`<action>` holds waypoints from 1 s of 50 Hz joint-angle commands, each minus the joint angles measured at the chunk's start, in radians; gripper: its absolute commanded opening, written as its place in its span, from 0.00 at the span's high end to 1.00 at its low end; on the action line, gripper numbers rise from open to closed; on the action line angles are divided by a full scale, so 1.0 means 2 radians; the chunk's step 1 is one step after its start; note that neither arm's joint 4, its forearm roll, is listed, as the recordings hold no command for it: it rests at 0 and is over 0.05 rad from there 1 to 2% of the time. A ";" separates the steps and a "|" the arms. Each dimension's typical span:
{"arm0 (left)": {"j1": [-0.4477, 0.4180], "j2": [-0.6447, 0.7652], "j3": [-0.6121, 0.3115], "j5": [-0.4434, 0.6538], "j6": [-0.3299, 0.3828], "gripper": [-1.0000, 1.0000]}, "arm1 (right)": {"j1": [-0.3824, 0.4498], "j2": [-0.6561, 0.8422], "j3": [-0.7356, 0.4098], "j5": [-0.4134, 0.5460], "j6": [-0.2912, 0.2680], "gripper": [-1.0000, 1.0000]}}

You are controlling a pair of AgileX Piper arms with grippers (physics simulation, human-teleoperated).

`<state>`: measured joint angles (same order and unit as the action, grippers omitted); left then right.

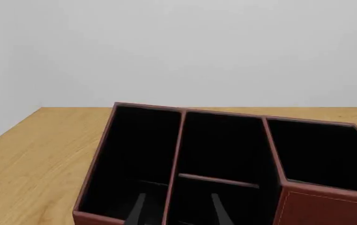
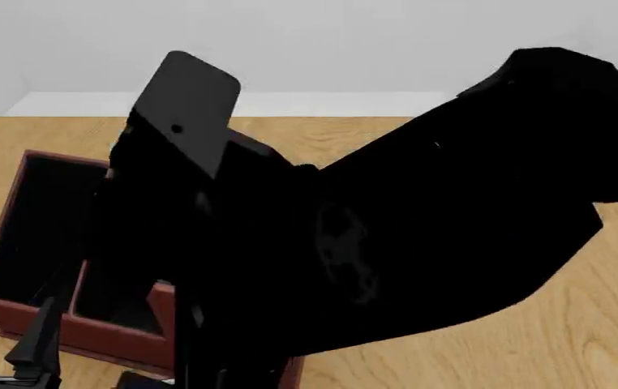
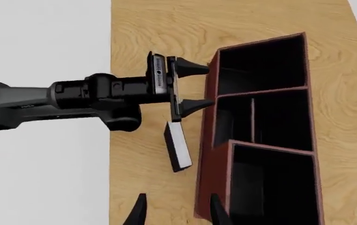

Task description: Pick up the book and place it in the front compartment of the caddy.

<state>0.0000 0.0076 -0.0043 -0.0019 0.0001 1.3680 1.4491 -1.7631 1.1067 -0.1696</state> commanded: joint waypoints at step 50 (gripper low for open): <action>0.000 0.000 0.000 0.000 0.000 0.00 | -0.028 0.180 -0.040 0.018 -0.177 0.00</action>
<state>0.0000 0.0076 -0.0043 -0.0019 0.0001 1.3487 1.7601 -1.8204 1.1547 -0.4644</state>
